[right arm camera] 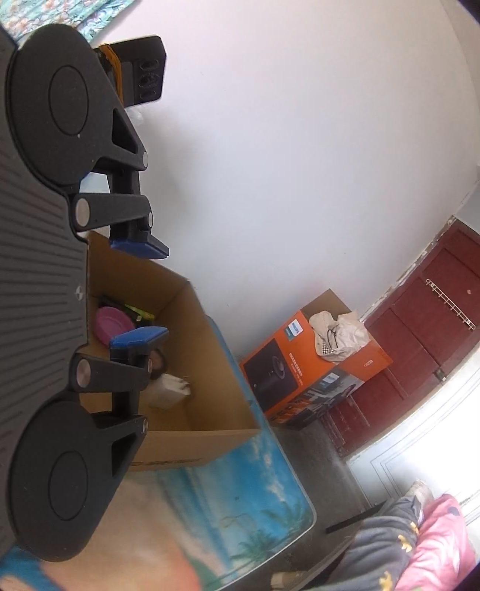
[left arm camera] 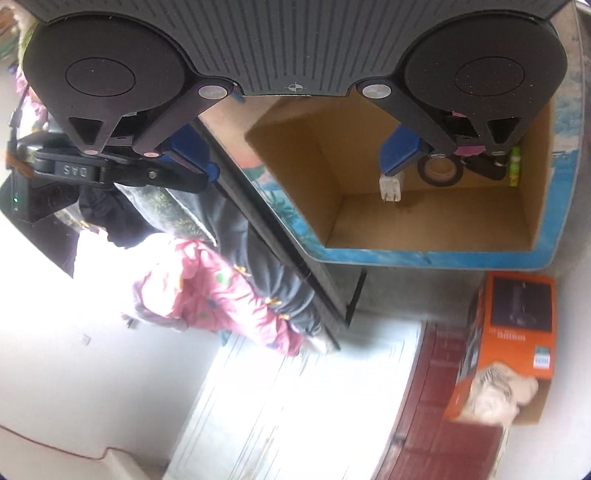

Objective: Organize rigid objects
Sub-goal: 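Move the right tool down to the green dropper bottle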

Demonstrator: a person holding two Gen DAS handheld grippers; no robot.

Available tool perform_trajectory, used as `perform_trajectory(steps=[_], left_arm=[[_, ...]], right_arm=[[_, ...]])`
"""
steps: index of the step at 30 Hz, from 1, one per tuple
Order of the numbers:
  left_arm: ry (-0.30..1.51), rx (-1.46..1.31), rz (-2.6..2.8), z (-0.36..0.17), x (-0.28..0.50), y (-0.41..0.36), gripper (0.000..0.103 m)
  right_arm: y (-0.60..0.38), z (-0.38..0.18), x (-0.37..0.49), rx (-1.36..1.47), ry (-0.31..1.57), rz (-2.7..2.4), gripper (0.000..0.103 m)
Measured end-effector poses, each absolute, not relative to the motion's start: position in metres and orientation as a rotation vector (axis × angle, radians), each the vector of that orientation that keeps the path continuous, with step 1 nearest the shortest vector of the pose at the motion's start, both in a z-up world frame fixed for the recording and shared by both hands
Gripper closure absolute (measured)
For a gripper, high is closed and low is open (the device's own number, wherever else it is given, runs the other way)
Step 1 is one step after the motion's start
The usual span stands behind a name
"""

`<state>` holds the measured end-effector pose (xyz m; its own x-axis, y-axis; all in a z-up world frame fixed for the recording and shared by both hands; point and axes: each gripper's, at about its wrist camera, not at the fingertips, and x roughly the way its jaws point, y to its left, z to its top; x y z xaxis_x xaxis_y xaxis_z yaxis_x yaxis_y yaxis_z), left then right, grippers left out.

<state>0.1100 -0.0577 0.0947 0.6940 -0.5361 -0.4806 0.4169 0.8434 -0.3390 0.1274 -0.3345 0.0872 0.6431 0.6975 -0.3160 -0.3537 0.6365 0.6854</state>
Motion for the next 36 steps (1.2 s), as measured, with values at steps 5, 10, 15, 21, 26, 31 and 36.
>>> perform_trajectory(steps=[5, 10, 15, 21, 26, 31, 36], left_arm=[[0.568, -0.113, -0.473, 0.061, 0.052, -0.062, 0.001], [0.624, -0.015, -0.411, 0.027, 0.031, -0.076, 0.001], [0.630, 0.036, -0.394, 0.012, 0.022, -0.079, 0.001], [0.557, 0.170, -0.325, -0.003, 0.013, -0.090, 0.001], [0.535, 0.211, -0.257, -0.021, 0.021, -0.089, 0.002], [0.517, 0.177, -0.219, -0.030, 0.037, -0.082, 0.010], [0.523, 0.144, -0.212, -0.035, 0.053, -0.075, 0.032]], right_arm=[[-0.322, 0.060, 0.091, 0.625, 0.634, 0.606, 0.060], [-0.301, 0.055, 0.069, 0.588, 0.621, 0.602, 0.060], [-0.280, 0.056, 0.057, 0.495, 0.613, 0.585, 0.060], [-0.260, 0.055, 0.052, 0.413, 0.604, 0.569, 0.060], [-0.241, 0.050, 0.062, 0.354, 0.636, 0.584, 0.060], [-0.218, 0.044, 0.078, 0.278, 0.654, 0.606, 0.060], [-0.199, 0.035, 0.098, 0.247, 0.671, 0.634, 0.062]])
